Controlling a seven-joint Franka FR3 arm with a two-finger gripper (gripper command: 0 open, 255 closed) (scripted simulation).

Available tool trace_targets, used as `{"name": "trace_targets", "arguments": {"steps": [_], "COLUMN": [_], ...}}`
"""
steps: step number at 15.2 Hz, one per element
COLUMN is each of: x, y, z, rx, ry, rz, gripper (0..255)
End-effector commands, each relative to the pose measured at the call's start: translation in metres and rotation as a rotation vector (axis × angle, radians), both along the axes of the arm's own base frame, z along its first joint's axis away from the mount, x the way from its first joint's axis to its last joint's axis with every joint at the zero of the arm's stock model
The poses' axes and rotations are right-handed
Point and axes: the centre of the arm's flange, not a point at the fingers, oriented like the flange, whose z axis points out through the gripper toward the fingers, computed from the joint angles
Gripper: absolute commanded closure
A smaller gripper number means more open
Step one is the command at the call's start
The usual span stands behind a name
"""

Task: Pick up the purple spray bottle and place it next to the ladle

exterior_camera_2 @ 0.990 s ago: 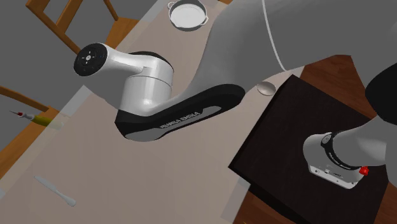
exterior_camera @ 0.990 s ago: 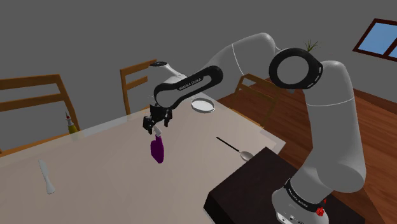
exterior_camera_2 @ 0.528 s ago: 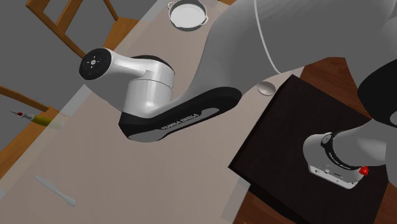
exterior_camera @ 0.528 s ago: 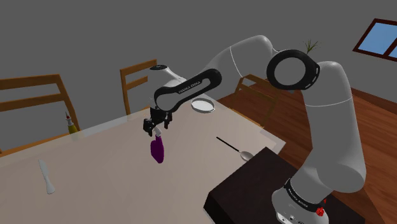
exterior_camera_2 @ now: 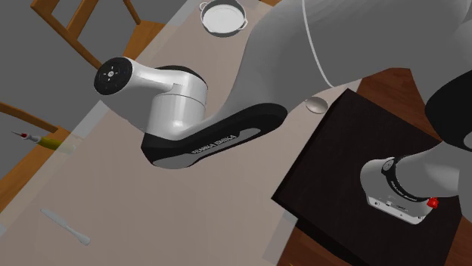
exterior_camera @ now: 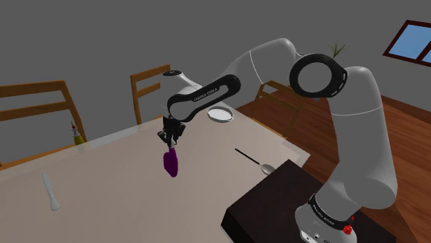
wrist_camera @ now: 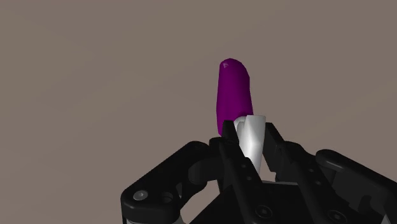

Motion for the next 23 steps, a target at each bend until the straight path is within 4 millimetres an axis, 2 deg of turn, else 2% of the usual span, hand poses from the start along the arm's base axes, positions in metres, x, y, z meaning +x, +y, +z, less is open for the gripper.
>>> {"name": "trace_targets", "arguments": {"steps": [1, 4, 23], "x": [0.000, 0.000, 0.000], "y": [0.000, 0.000, 0.000], "z": [0.000, 0.000, 0.100], "rx": [0.000, 0.000, 0.000], "ry": [0.000, 0.000, 0.000], "rz": [0.000, 0.000, 0.000], "gripper": [255, 255, 255]}}
